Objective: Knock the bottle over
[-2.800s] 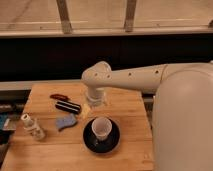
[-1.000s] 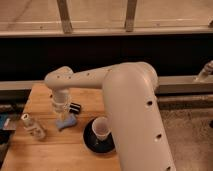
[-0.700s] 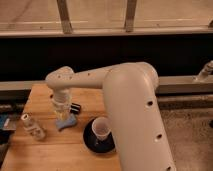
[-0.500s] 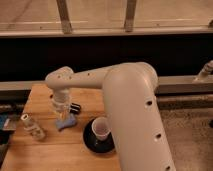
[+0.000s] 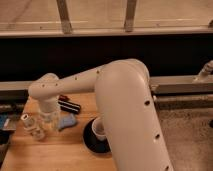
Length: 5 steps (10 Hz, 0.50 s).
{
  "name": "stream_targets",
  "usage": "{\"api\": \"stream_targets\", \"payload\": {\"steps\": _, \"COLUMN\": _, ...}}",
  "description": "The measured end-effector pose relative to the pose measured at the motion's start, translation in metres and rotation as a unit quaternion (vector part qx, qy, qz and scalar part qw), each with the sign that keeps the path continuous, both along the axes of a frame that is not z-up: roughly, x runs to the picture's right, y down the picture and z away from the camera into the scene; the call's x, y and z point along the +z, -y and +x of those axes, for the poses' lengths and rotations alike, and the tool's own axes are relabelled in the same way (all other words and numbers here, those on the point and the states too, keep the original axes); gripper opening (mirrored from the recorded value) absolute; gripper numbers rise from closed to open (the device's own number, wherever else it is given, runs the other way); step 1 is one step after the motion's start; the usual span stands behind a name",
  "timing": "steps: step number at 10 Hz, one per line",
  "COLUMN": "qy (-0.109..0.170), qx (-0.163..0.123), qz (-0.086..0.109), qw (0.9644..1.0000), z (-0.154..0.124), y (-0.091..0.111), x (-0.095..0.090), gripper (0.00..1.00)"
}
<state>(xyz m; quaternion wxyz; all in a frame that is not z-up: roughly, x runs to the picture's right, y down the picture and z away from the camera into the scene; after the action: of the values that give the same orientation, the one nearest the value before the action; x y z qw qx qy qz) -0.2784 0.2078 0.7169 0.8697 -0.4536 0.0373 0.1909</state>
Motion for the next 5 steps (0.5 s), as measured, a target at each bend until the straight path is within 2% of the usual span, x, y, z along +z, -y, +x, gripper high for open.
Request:
{"api": "stream_targets", "payload": {"steps": 2, "qy": 0.032, "qx": -0.023, "qz": -0.005, "qw": 0.9992, "z": -0.022, "y": -0.018, "x": -0.023, "gripper": 0.0}}
{"api": "stream_targets", "payload": {"steps": 3, "qy": 0.053, "qx": -0.035, "qz": -0.015, "qw": 0.9979, "z": -0.032, "y": -0.025, "x": -0.031, "gripper": 0.0}}
{"api": "stream_targets", "payload": {"steps": 4, "qy": 0.083, "qx": -0.046, "qz": -0.03, "qw": 0.9951, "z": -0.047, "y": -0.03, "x": -0.038, "gripper": 0.0}}
{"api": "stream_targets", "payload": {"steps": 5, "qy": 0.112, "qx": -0.065, "qz": -0.042, "qw": 0.9907, "z": -0.063, "y": -0.036, "x": -0.047, "gripper": 0.0}}
